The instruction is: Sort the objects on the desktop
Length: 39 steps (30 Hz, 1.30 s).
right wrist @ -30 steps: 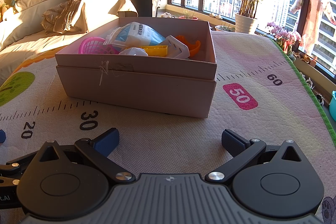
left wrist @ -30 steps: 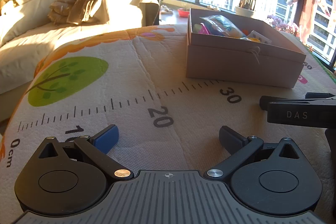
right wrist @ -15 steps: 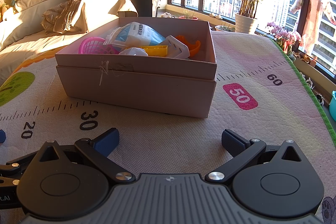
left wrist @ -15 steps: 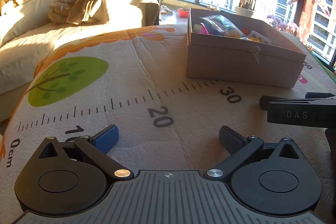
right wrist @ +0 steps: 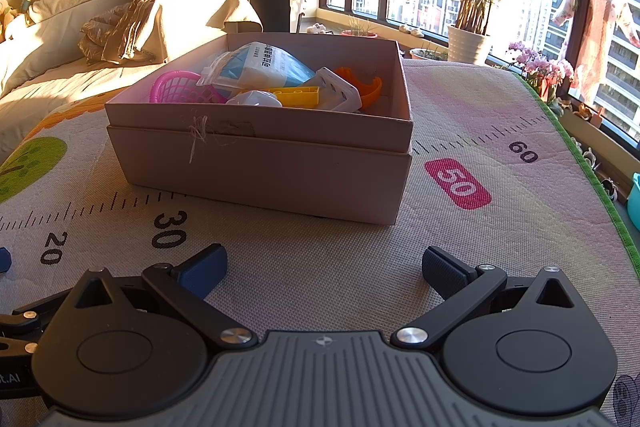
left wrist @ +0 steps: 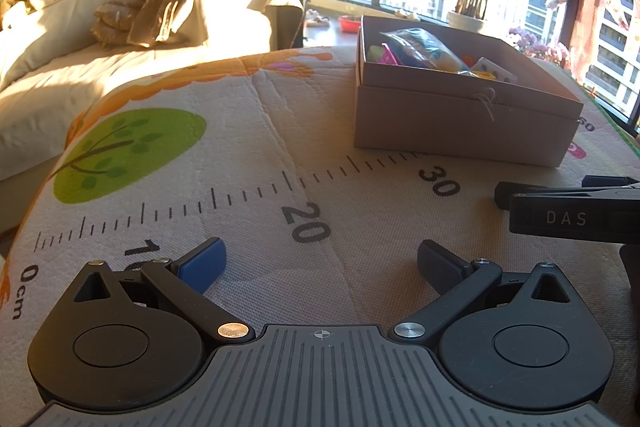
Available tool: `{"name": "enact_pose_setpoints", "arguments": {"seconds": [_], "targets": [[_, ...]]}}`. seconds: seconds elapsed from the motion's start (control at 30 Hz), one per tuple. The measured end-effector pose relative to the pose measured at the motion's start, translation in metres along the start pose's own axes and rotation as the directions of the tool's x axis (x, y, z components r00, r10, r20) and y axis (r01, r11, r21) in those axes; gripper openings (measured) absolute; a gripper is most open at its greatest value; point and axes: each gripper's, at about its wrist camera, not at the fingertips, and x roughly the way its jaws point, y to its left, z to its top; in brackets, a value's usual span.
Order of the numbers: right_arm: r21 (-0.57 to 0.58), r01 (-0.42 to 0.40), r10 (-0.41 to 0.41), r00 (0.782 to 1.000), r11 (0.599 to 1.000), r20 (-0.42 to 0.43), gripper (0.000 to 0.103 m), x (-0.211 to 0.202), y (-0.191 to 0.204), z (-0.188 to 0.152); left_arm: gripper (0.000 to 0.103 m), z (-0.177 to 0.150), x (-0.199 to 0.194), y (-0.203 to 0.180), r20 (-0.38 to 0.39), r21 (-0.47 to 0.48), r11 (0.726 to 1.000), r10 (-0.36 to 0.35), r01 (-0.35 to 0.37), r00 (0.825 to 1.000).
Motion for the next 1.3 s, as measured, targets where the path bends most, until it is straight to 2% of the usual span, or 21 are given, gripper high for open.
{"name": "enact_pose_setpoints", "arguments": {"seconds": [1.3], "targets": [[0.001, -0.001, 0.001, 1.000, 1.000, 0.000, 0.103, 0.0003, 0.0006, 0.0002, 0.103, -0.0004, -0.0013, 0.0005, -0.006, 0.009, 1.000, 0.004, -0.004, 1.000]]}}
